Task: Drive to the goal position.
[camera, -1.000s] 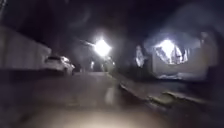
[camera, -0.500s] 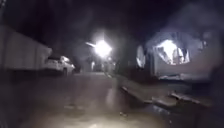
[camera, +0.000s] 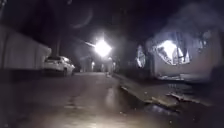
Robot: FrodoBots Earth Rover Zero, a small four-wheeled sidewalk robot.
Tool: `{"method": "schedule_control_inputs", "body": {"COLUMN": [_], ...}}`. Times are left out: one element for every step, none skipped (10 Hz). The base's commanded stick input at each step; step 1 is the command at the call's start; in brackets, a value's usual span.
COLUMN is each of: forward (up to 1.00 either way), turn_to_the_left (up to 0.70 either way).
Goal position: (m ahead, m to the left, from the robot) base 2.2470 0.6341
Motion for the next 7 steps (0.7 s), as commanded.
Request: {"method": "schedule_control_inputs", "body": {"forward": [0.5,0.5,0.5,0.5,0.5,0.5,0.5], "turn_to_the_left": [0.0,0.0,0.0,0.0,0.0,0.0,0.0]}}
